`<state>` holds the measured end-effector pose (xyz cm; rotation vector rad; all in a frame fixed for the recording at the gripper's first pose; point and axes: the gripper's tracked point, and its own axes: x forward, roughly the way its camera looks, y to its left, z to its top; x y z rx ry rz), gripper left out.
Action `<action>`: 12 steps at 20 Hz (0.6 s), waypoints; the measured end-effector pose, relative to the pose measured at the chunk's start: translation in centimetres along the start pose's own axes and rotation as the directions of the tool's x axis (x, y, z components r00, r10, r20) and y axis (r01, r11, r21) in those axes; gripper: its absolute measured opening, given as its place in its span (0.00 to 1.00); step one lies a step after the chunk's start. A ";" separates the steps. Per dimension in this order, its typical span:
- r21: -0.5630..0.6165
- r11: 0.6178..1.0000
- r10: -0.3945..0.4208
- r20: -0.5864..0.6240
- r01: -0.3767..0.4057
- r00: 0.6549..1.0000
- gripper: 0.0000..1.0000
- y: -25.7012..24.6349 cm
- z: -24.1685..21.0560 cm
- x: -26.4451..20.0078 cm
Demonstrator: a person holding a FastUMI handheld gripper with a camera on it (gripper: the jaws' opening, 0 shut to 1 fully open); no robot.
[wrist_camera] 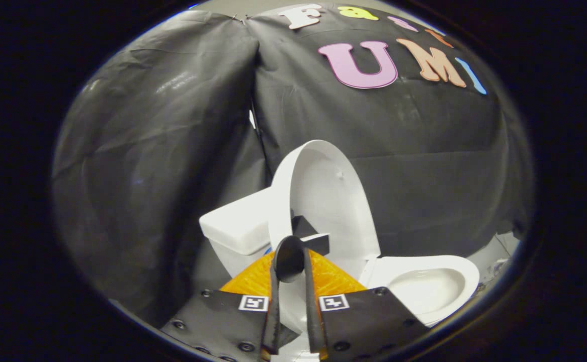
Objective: Open the toilet lid.
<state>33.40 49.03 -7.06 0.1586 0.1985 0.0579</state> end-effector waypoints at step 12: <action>0.103 0.994 0.004 0.258 -0.031 0.966 0.39 -1.4 9.1 -3.4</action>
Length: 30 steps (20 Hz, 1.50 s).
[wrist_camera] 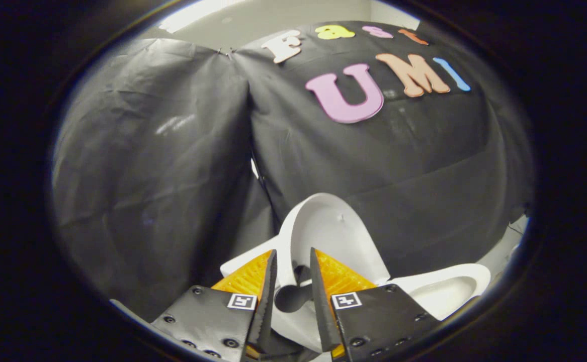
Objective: Open the toilet lid.
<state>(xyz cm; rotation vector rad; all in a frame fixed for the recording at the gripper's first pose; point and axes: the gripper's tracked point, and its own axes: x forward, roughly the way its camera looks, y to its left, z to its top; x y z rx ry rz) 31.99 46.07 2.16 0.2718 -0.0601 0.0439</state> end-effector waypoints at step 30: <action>-0.216 0.963 -0.110 0.219 0.159 0.969 0.39 -22.7 19.8 -17.6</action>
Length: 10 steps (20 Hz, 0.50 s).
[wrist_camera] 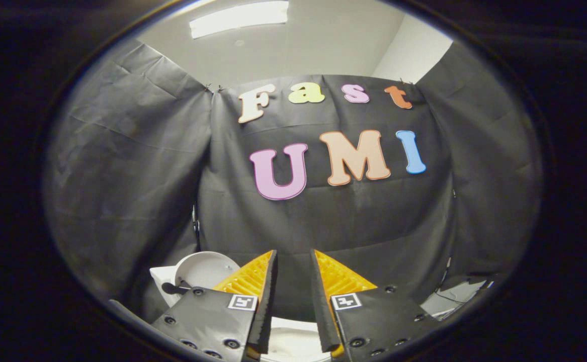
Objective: Open the toilet lid.
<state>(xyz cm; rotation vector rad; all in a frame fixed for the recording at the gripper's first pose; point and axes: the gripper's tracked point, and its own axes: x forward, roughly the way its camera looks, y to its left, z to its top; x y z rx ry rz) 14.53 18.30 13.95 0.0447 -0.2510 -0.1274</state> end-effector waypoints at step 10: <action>-0.057 0.998 0.020 -0.125 -0.027 0.992 0.45 -8.0 -2.8 -2.6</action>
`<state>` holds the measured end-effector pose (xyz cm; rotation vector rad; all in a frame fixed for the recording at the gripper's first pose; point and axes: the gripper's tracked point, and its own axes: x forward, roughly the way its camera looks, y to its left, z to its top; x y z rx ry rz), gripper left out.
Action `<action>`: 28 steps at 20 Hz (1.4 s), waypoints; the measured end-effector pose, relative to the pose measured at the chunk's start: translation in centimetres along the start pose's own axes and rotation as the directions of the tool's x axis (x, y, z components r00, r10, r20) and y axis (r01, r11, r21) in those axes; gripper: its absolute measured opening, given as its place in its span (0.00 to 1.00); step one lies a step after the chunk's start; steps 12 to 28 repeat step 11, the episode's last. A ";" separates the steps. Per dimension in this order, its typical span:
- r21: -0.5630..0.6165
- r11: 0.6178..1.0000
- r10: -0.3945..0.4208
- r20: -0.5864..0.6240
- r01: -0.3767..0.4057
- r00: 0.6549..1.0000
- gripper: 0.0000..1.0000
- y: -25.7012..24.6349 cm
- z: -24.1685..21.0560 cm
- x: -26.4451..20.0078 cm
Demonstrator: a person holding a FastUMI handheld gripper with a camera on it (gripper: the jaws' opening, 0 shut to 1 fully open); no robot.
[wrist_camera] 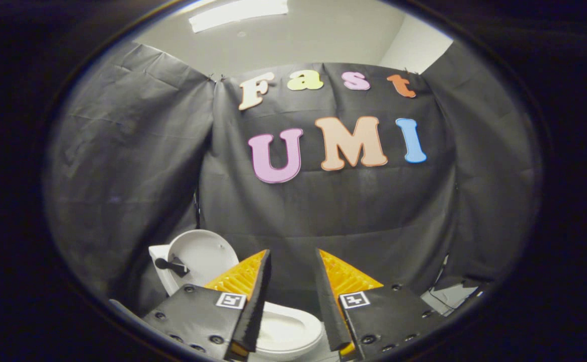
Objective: Open the toilet lid.
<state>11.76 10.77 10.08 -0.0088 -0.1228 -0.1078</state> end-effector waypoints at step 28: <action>0.026 0.999 -0.028 -0.138 0.032 0.990 0.58 -8.8 -7.5 -2.5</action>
